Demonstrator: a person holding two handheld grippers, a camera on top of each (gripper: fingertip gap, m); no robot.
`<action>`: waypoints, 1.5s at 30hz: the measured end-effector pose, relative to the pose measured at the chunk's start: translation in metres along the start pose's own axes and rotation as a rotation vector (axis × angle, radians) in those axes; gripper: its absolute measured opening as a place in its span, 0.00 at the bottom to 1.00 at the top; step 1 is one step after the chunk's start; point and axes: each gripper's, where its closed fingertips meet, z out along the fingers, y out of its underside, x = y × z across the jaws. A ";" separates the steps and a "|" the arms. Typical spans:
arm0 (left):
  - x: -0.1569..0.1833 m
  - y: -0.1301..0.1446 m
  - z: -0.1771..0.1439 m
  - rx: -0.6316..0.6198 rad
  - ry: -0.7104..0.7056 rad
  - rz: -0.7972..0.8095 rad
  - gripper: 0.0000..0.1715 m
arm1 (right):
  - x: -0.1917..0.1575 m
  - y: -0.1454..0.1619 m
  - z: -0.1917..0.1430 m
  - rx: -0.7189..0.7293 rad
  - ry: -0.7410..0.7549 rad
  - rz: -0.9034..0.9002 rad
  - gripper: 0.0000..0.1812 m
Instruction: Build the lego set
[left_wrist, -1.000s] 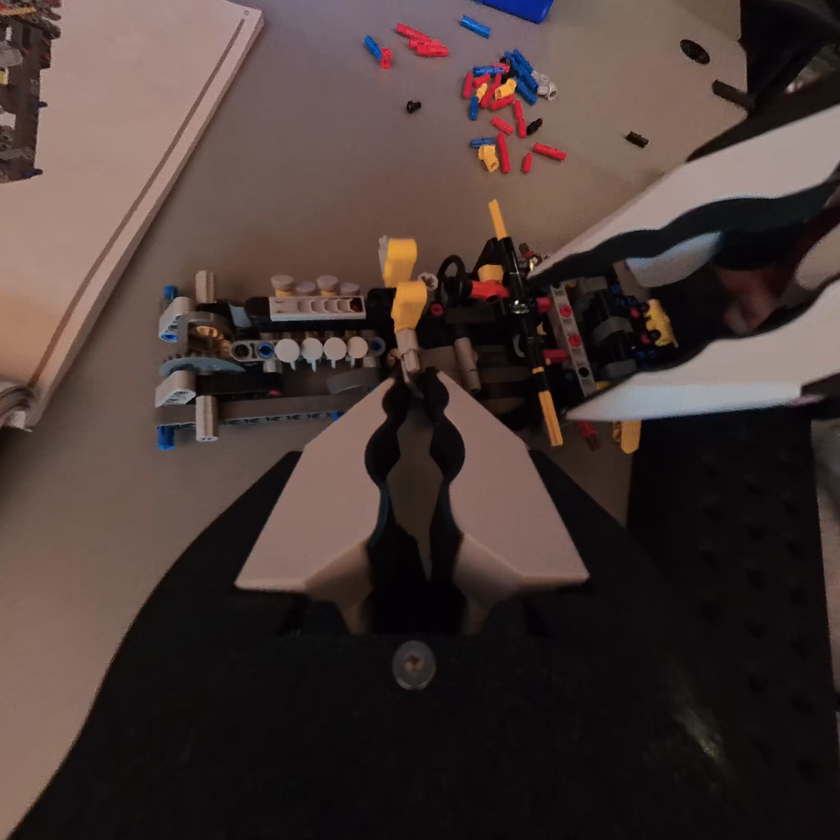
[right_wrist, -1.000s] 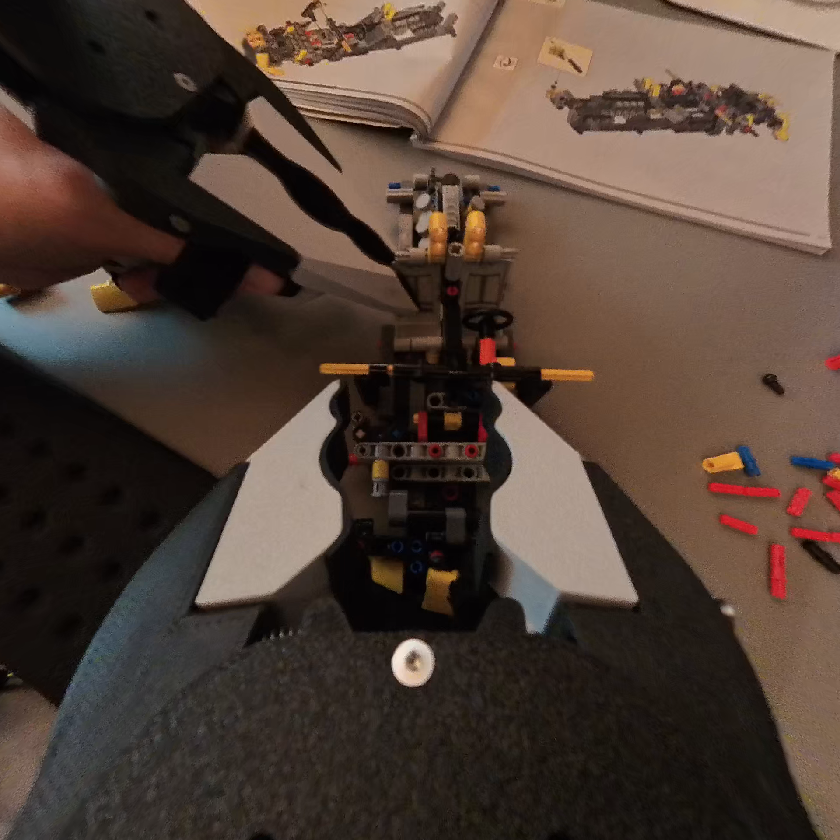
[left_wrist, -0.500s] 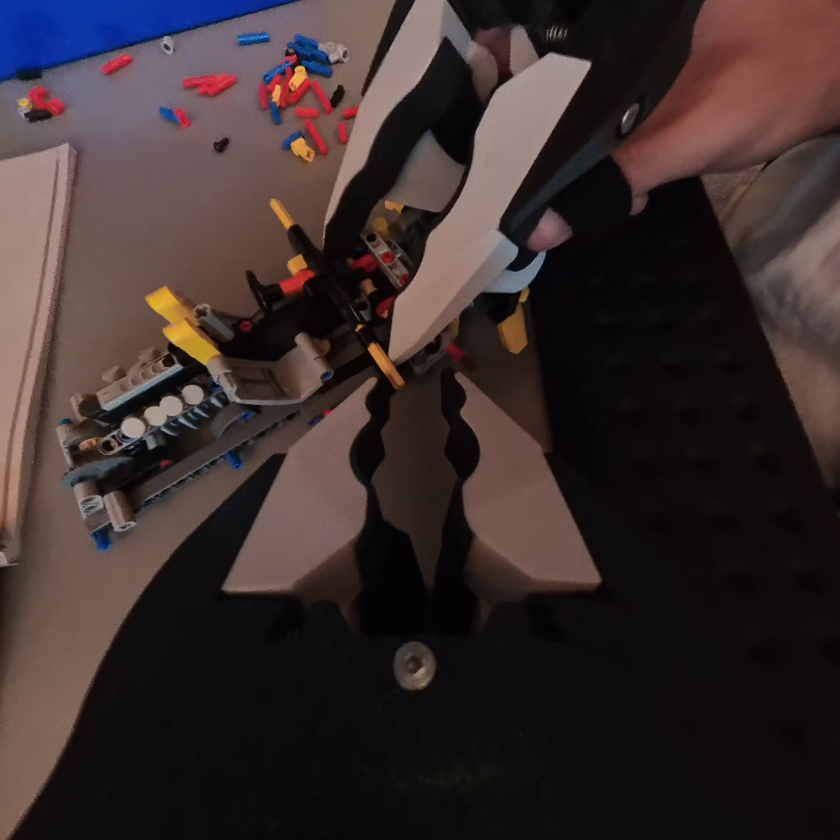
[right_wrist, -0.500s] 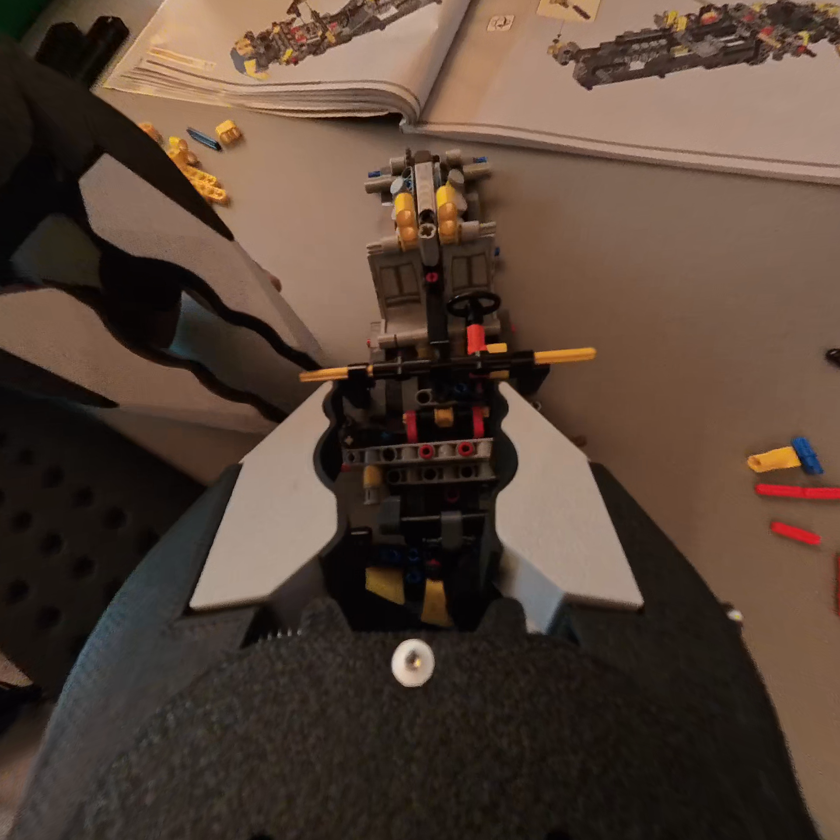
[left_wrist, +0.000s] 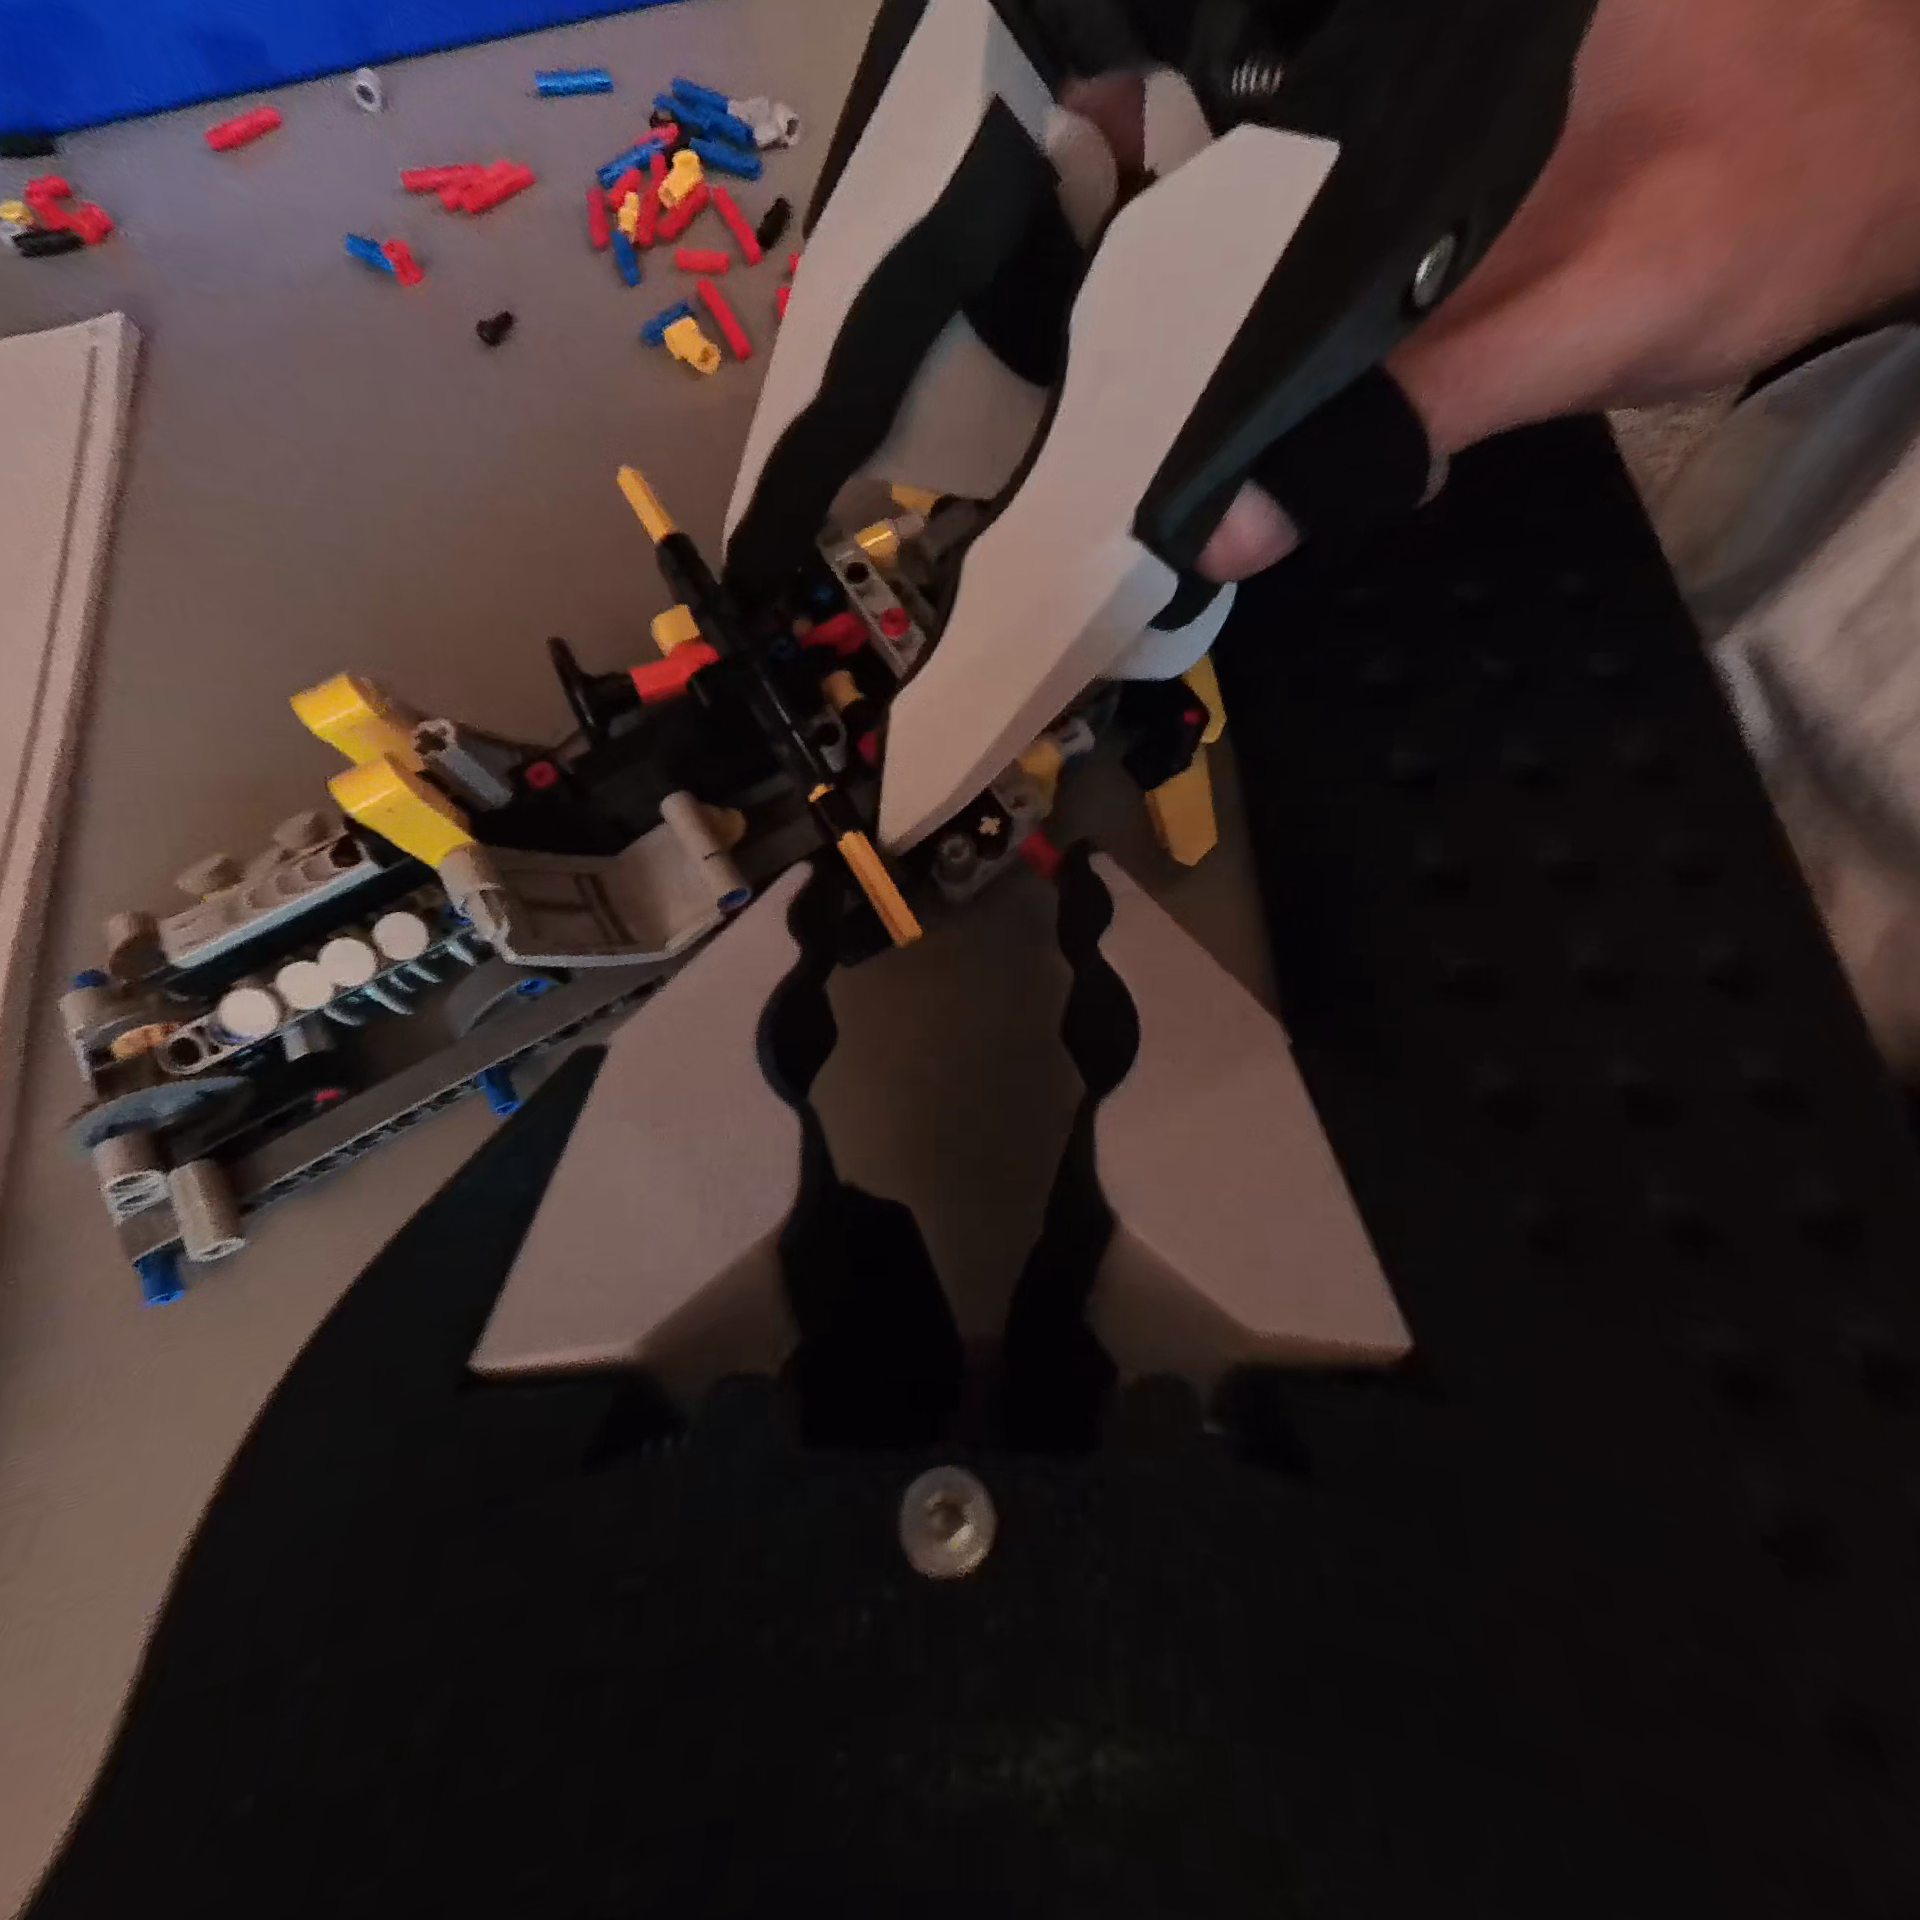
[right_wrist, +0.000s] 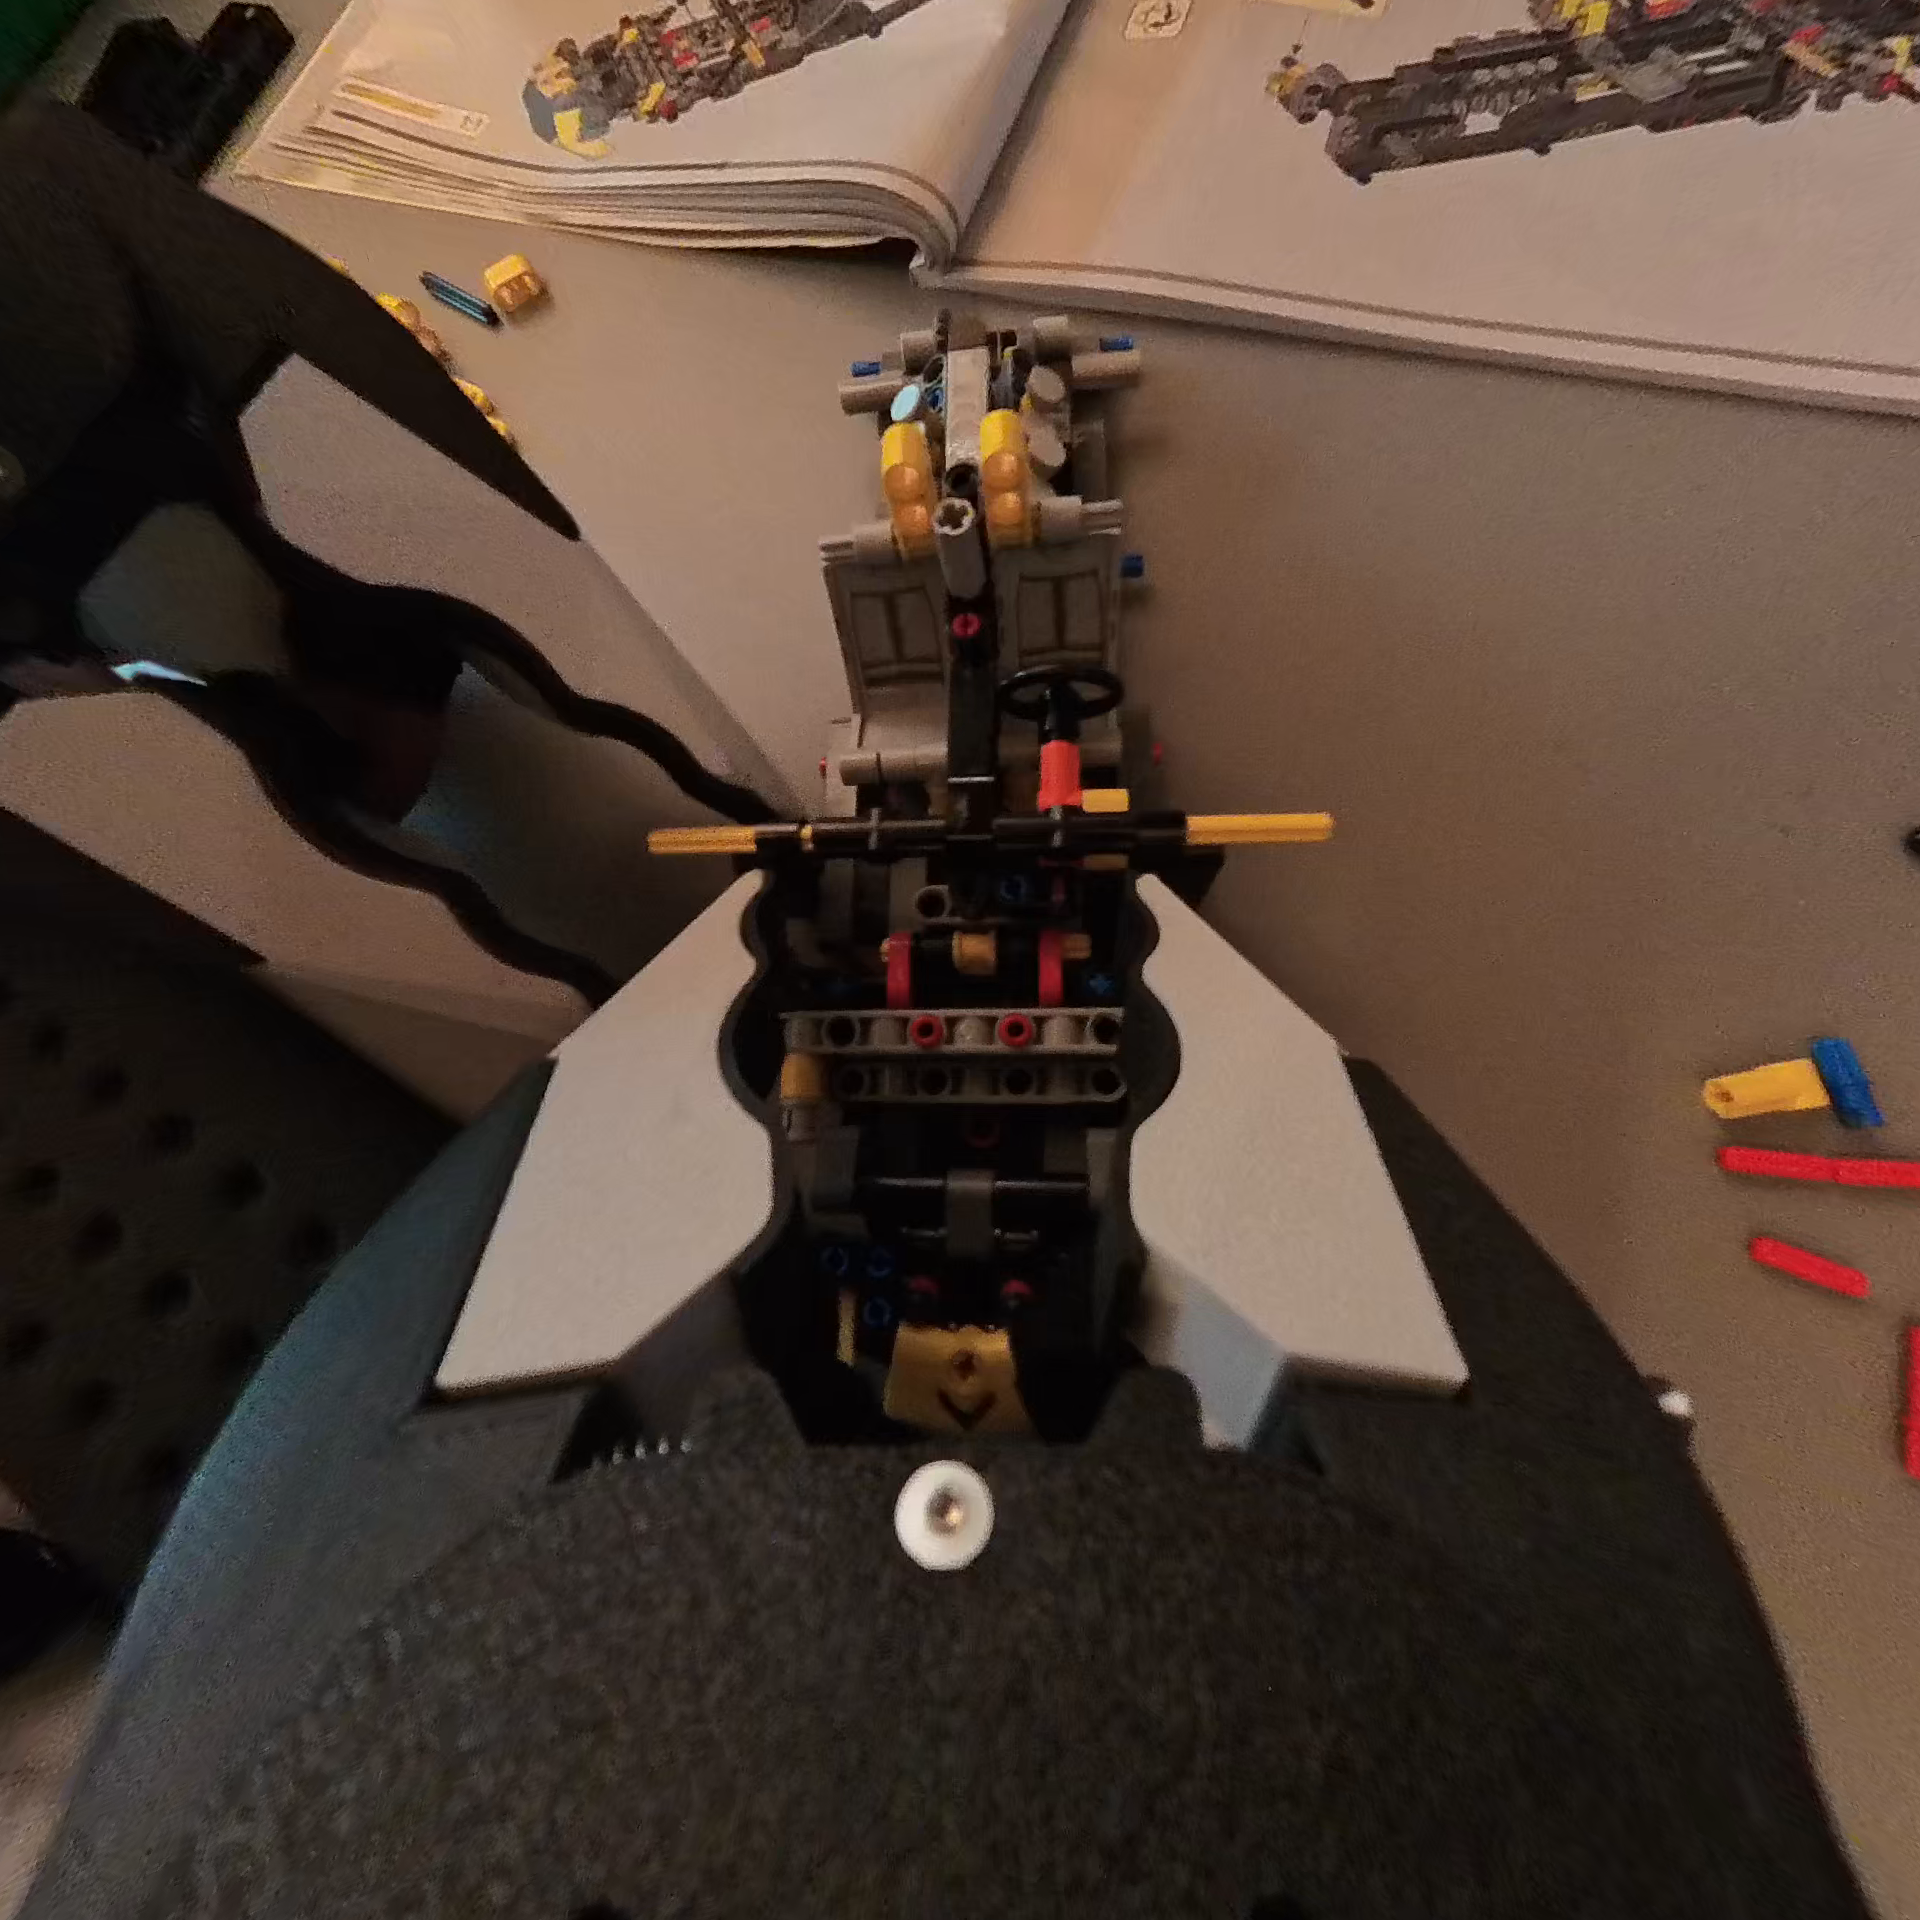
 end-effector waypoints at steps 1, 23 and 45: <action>-0.001 0.000 0.001 0.001 -0.020 0.017 0.21 | 0.000 0.000 0.000 0.003 0.000 -0.004 0.34; 0.001 0.000 0.002 0.014 -0.038 0.075 0.16 | 0.005 0.005 -0.011 0.004 -0.045 -0.029 0.19; 0.006 -0.011 -0.021 0.129 0.209 -0.247 0.11 | 0.004 0.021 0.010 -0.158 0.072 -0.079 0.62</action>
